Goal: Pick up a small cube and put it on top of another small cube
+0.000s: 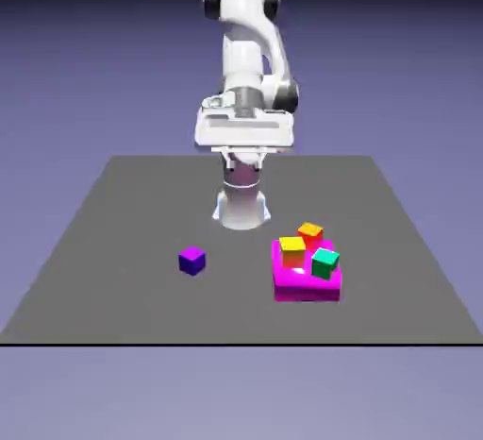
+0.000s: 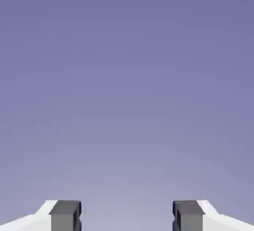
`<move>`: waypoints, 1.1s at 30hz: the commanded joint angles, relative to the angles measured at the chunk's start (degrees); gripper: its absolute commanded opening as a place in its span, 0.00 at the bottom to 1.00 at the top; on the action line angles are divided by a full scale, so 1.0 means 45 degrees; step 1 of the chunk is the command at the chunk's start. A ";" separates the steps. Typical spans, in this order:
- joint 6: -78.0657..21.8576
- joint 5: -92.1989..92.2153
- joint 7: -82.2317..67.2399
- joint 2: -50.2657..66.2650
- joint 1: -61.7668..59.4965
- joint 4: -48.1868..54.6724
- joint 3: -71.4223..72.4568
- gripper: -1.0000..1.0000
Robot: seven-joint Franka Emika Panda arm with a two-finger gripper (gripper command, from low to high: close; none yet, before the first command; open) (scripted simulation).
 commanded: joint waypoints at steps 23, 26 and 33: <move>-0.8582 -1.0778 -0.2358 0.9799 -0.0479 0.1258 -0.1521 0.50; -0.7748 -1.1738 -0.1676 1.0797 -0.0659 0.1331 -0.1936 0.50; -0.9674 -0.9522 -0.3251 0.8492 -0.0243 0.1161 -0.0977 0.00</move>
